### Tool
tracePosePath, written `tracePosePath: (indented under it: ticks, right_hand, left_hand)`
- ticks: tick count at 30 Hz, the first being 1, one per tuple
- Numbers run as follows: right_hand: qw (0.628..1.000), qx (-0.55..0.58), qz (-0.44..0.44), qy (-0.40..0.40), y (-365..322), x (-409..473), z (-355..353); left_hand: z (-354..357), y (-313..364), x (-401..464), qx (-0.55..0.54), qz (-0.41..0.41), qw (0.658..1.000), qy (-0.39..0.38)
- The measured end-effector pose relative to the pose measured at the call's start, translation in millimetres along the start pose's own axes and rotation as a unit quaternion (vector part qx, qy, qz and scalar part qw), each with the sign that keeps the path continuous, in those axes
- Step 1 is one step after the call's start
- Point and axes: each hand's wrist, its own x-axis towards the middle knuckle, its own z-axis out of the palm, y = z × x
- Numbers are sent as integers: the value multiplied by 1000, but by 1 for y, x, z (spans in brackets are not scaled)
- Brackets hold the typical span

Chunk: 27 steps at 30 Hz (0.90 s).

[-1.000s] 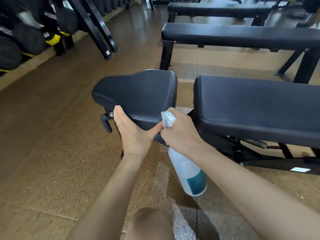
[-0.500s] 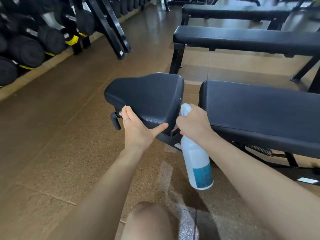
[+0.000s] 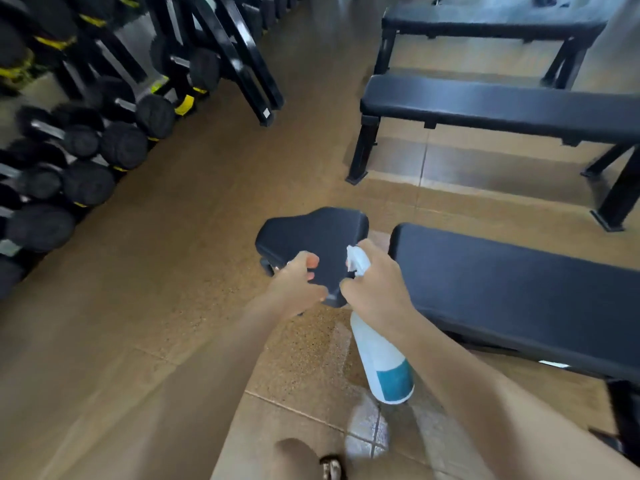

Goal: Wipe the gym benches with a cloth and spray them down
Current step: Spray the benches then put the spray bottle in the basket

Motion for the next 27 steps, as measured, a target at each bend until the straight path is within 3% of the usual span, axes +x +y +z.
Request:
tracePosePath:
  ticks: [6, 12, 14, 27]
  right_hand:
    - [998, 51, 23, 13, -149, 5, -62]
    - [986, 158, 43, 42, -265, 22, -97]
    - [979, 189, 56, 60, -287, 29, -105]
    - [988, 137, 52, 55, -343, 119, -139]
  left_hand:
    - [-126, 118, -70, -76, 55, 996, -8]
    - [-215, 199, -109, -123, 108, 972, -169]
    - [-229, 215, -111, -110, 124, 969, -183]
    - [-257, 282, -47, -26, 212, 977, -9]
